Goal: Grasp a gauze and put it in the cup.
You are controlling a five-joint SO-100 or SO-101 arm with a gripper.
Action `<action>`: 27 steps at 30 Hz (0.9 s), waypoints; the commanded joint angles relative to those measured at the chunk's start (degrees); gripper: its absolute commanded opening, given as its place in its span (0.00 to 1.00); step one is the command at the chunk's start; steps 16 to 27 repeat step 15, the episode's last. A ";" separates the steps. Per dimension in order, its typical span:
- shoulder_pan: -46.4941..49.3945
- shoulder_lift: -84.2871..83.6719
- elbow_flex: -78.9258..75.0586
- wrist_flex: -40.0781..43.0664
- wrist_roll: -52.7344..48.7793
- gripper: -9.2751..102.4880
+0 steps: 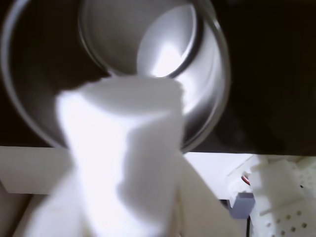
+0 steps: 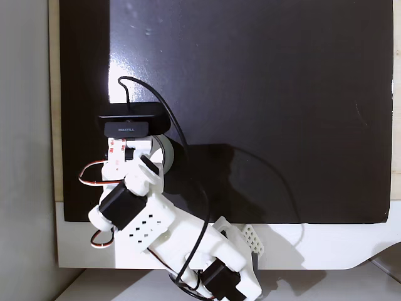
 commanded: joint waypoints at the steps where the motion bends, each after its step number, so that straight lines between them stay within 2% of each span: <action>1: -0.44 1.76 0.44 -0.26 -0.70 0.39; 5: -0.44 1.85 0.53 -0.26 -0.70 0.42; 27: 0.00 2.11 0.35 -0.26 -1.05 0.42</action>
